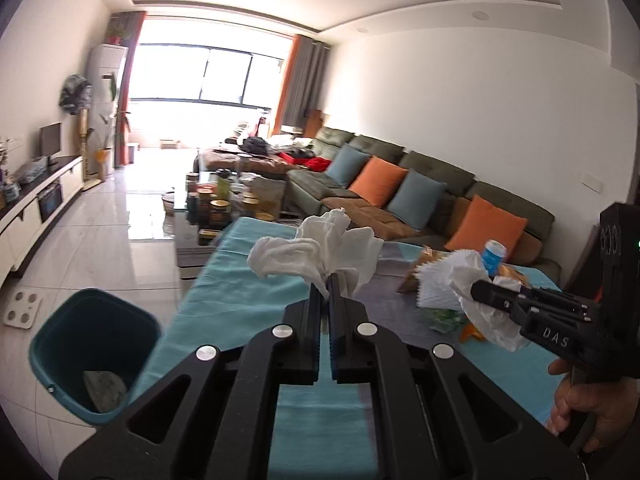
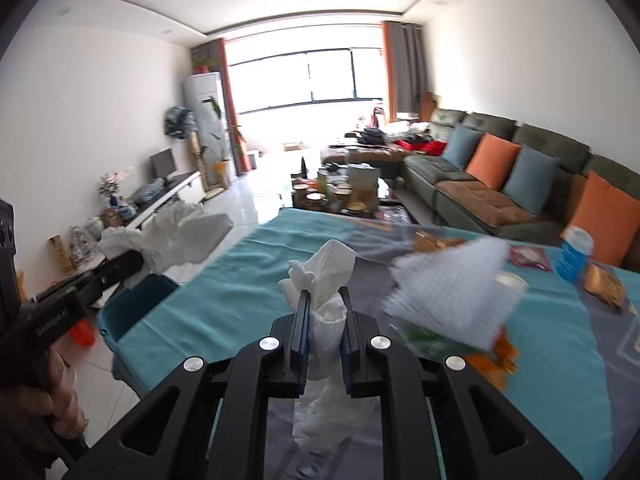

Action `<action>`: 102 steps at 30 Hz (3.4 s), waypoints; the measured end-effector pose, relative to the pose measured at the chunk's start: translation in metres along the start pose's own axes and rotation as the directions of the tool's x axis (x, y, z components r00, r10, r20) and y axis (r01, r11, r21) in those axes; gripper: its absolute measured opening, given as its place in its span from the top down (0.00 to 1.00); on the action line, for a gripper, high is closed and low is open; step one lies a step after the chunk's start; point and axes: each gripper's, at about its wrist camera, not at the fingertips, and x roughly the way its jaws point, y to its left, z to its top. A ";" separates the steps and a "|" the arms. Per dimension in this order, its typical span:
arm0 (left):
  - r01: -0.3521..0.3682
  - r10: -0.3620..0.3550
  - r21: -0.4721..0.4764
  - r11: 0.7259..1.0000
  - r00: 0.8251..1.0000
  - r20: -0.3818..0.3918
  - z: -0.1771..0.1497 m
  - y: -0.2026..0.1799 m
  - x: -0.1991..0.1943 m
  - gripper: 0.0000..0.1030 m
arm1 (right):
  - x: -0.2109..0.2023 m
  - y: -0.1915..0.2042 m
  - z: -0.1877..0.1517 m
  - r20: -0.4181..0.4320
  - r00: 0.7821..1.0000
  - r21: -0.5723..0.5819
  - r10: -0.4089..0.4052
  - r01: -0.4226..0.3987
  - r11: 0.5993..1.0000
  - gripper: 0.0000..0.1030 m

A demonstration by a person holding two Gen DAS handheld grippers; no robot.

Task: Collect trash
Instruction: 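Carry both tissues over the teal trash bin, then open both tools to drop the tissues into the bin, then move both tools back toward the foam net and orange peels on the table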

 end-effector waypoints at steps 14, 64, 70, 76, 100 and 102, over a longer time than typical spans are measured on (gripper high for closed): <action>-0.282 0.286 -0.089 0.955 0.958 0.036 0.001 0.098 -0.058 0.97 | 0.065 0.131 0.048 -0.022 0.948 -0.175 0.318 -0.317 0.932 0.89; -0.623 0.595 -0.114 0.774 0.776 -0.208 -0.041 0.231 -0.001 0.05 | 0.204 0.223 0.041 -0.339 0.855 -0.129 0.393 -0.456 0.881 0.07; -0.599 0.575 -0.100 0.794 0.795 -0.195 -0.030 0.212 -0.003 0.05 | 0.179 0.193 0.038 -0.280 0.877 -0.129 0.390 -0.437 0.890 0.07; -0.567 0.550 -0.068 0.821 0.817 -0.169 -0.018 0.181 -0.001 0.05 | 0.146 0.160 0.029 -0.227 0.892 -0.104 0.390 -0.421 0.901 0.07; -0.214 0.214 -0.007 0.977 0.976 -0.037 -0.014 0.006 0.002 0.05 | 0.006 -0.002 -0.036 -0.007 0.996 0.087 0.094 -0.093 0.992 0.07; -0.183 0.182 -0.018 0.983 0.983 -0.036 -0.016 -0.003 0.004 0.05 | -0.002 -0.015 -0.042 0.002 0.999 0.101 0.052 -0.052 0.994 0.07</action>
